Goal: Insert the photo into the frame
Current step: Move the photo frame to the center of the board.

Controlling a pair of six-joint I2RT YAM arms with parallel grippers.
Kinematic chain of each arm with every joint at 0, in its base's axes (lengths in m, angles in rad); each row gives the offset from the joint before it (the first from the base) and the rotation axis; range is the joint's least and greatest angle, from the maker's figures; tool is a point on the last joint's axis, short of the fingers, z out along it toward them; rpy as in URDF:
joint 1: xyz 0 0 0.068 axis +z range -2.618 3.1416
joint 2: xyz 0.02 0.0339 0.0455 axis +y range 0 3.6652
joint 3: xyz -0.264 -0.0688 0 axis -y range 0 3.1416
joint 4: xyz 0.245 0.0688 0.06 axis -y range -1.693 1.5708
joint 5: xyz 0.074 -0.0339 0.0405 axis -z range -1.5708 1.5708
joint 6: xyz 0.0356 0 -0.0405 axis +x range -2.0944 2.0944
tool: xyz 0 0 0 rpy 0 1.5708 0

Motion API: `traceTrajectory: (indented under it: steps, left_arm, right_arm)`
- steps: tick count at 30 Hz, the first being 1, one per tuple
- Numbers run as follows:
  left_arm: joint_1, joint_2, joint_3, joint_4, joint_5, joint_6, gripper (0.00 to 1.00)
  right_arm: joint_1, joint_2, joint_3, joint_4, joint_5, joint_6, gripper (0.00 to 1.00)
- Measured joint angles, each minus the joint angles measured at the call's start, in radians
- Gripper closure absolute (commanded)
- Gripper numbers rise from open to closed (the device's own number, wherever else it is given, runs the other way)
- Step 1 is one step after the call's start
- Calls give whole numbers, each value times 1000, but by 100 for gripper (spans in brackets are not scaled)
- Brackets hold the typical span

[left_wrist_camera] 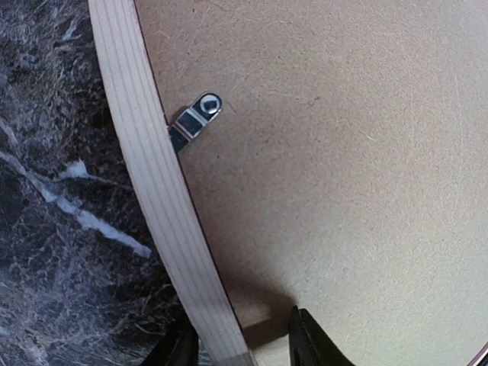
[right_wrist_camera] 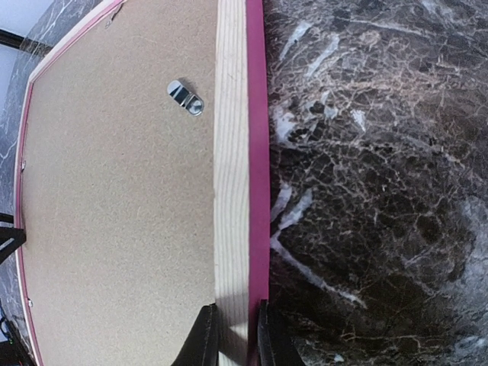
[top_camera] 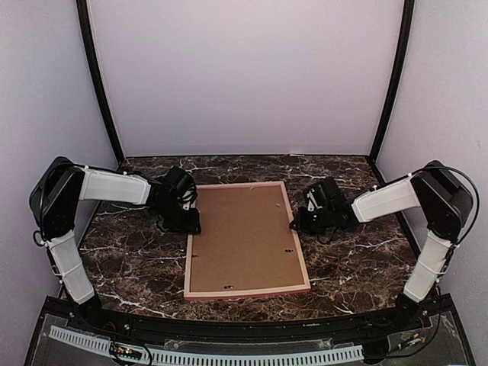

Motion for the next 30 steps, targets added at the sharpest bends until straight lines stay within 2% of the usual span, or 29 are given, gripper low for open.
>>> traceTrajectory:
  steps: [6,8,11,14,17,23,30]
  left_arm:
    - [0,2,8,-8,-21,2,75]
    - [0,2,9,-8,-25,1,78]
    - [1,1,9,-8,-31,0,81]
    - [2,-2,6,-6,-35,-9,85]
    - [2,-8,-8,6,-47,-25,89]
    - [4,-43,-52,27,-51,-26,92]
    - [3,-103,-121,26,-50,-35,93]
  right_arm:
    - [15,-27,-37,16,20,31,78]
    - [18,-38,-47,12,22,38,69]
    - [26,-42,-49,-11,10,39,61]
    - [33,-49,-45,-24,6,27,46]
    - [34,-56,-32,-55,11,7,37]
    - [27,-56,29,-130,39,-41,31]
    - [5,5,139,-164,39,-100,30]
